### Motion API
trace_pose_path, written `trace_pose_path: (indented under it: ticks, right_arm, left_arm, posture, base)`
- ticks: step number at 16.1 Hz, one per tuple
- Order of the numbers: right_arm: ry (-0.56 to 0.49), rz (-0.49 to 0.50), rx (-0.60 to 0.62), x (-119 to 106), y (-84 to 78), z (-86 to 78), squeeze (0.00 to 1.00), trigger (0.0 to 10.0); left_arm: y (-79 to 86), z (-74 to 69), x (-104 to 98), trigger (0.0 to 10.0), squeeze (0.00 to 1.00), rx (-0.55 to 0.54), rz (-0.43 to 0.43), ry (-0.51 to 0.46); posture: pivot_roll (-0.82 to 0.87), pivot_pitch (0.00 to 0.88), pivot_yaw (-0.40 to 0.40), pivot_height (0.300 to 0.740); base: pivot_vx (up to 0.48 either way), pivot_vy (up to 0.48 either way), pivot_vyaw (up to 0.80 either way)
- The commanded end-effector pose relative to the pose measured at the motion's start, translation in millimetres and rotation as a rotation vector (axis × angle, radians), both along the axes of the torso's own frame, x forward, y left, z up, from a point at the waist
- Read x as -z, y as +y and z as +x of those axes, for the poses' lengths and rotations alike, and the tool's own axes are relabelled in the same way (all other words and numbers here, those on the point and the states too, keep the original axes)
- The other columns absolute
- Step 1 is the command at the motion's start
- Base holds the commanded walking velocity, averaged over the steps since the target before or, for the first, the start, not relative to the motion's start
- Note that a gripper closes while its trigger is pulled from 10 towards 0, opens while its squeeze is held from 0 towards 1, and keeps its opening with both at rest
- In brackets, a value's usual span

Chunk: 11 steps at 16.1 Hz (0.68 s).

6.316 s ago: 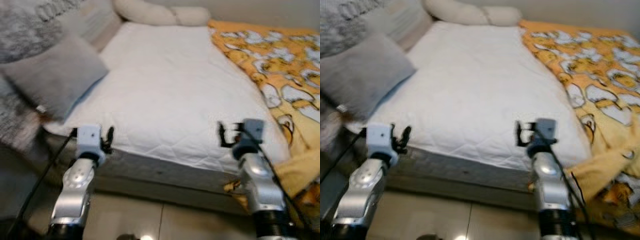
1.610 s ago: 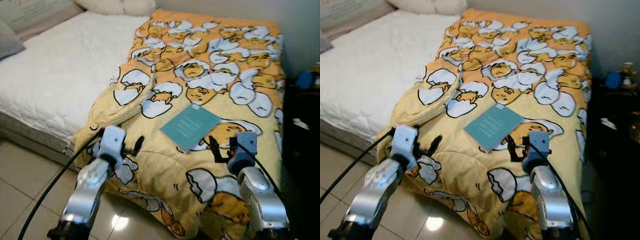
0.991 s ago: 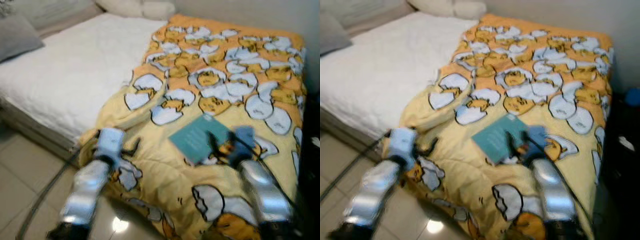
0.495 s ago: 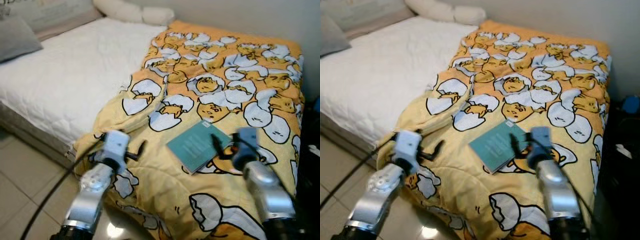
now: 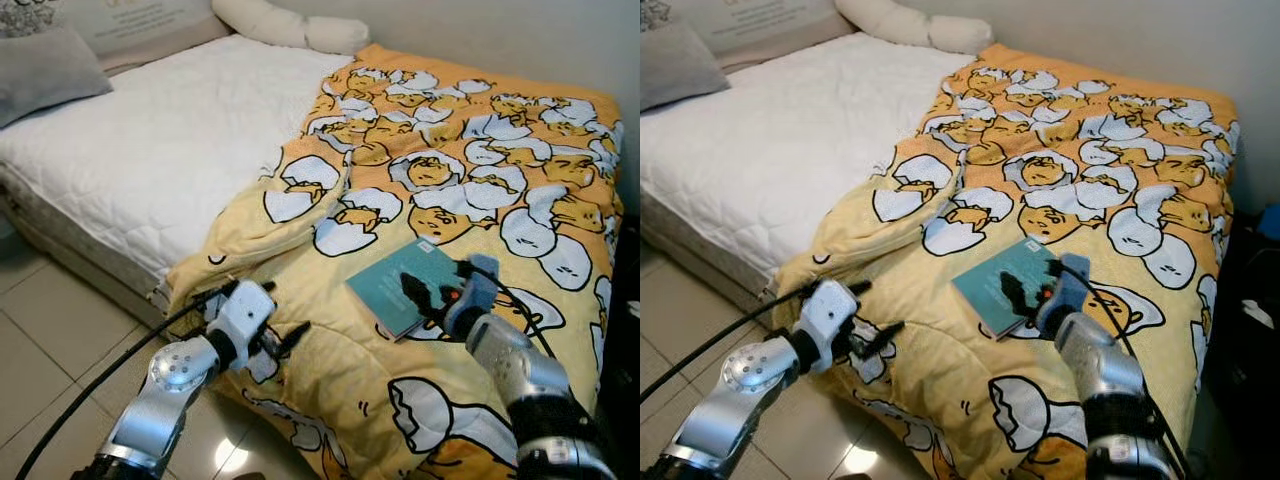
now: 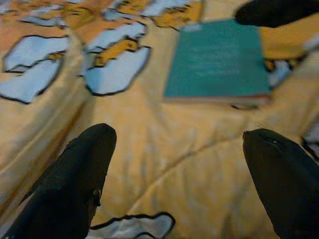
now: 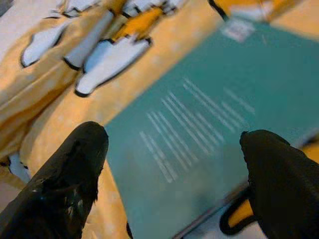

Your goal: Clean up the room

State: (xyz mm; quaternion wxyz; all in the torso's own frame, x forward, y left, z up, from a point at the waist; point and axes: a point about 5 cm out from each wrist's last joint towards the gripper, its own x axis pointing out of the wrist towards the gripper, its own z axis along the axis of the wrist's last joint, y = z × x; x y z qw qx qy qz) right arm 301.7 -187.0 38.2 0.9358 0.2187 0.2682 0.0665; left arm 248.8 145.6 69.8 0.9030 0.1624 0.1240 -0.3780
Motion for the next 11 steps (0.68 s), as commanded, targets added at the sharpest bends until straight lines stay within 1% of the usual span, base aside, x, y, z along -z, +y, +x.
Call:
trace_pose_path:
  ticks: [1, 2, 3, 4, 5, 8, 11]
  right_arm:
    - [0.034, 0.041, 0.053, 1, -7.6, 3.0, 0.00, 10.0]
    - [0.040, 0.039, 0.059, 2, -8.7, 3.2, 0.00, 10.0]
    - [0.063, 0.045, 0.061, 4, -10.4, 2.7, 0.00, 10.0]
    - [0.096, 0.110, 0.067, 6, -10.4, 2.0, 0.00, 10.0]
    - [0.128, 0.155, 0.063, 8, -9.3, -0.3, 0.00, 10.0]
    - [0.212, 0.214, 0.035, 20, -4.3, -7.8, 0.00, 10.0]
    - [0.244, 0.239, 0.066, 24, -5.8, -10.0, 0.00, 10.0]
  left_arm:
    - [-0.8, -8.8, 0, 10.0, 0.43, 0.100, 0.029, 0.037]
    - [-0.4, -10.7, 1, 10.0, 0.42, 0.116, 0.033, 0.047]
    - [0.3, -15.8, 2, 10.0, 0.42, 0.157, 0.039, 0.073]
    - [0.0, -18.3, 2, 10.0, 0.42, 0.178, 0.039, 0.089]
    - [-1.0, -19.2, 2, 10.0, 0.42, 0.186, 0.034, 0.097]
    - [-2.3, -20.3, 2, 10.0, 0.42, 0.200, 0.036, 0.110]
    - [-3.2, -20.6, 3, 10.0, 0.42, 0.205, 0.040, 0.117]
  posture:
    - [0.01, 0.000, 0.006, 0.740]
    - [0.01, 0.000, 0.006, 0.740]
    - [0.00, 0.000, 0.001, 0.740]
    - [0.00, 0.000, -0.003, 0.740]
    - [0.00, 0.000, -0.003, 0.740]
    - [0.00, 0.000, -0.003, 0.740]
    - [0.00, 0.000, -0.012, 0.740]
  base:
    - [0.000, 0.000, 0.00]
    - [0.000, 0.000, 0.00]
    - [0.000, 0.000, 0.00]
    - [0.000, 0.000, 0.00]
    - [0.000, 0.000, 0.00]
    - [0.000, 0.000, 0.00]
    - [0.000, 0.000, 0.00]
